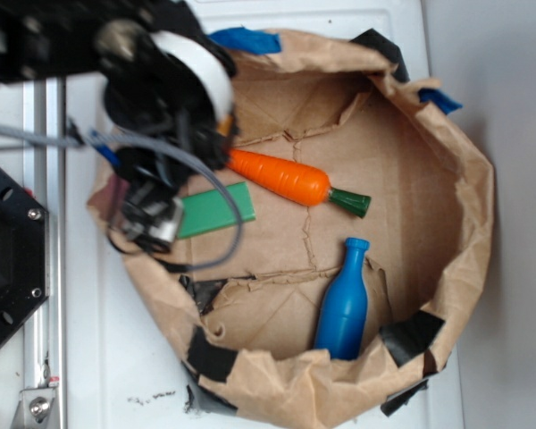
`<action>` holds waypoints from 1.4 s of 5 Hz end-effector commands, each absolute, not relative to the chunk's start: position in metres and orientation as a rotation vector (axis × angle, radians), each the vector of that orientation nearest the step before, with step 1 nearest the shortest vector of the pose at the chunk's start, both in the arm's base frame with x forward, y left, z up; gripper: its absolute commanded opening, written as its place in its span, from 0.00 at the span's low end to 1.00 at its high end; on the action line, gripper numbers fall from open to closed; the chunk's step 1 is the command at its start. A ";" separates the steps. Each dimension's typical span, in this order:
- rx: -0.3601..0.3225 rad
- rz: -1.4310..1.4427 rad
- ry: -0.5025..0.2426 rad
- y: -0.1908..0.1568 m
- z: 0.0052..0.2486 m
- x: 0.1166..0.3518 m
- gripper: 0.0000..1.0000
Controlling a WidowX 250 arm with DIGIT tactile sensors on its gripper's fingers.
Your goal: Grab the carrot.
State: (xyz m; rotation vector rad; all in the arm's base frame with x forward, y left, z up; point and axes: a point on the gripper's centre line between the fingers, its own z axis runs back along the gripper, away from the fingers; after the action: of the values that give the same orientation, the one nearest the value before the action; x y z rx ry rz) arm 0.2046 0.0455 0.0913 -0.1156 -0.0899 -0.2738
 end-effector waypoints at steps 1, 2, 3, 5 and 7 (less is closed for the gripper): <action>-0.087 -0.250 -0.148 0.038 0.103 0.218 1.00; -0.061 -0.269 -0.142 0.040 0.092 0.216 1.00; -0.067 -0.265 -0.132 0.039 0.087 0.224 1.00; -0.077 -0.251 -0.133 0.031 0.090 0.243 1.00; -0.076 -0.252 -0.161 0.031 0.096 0.259 1.00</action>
State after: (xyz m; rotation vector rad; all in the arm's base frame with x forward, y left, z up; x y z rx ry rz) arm 0.2474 0.0362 0.0832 -0.0962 -0.1080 -0.2310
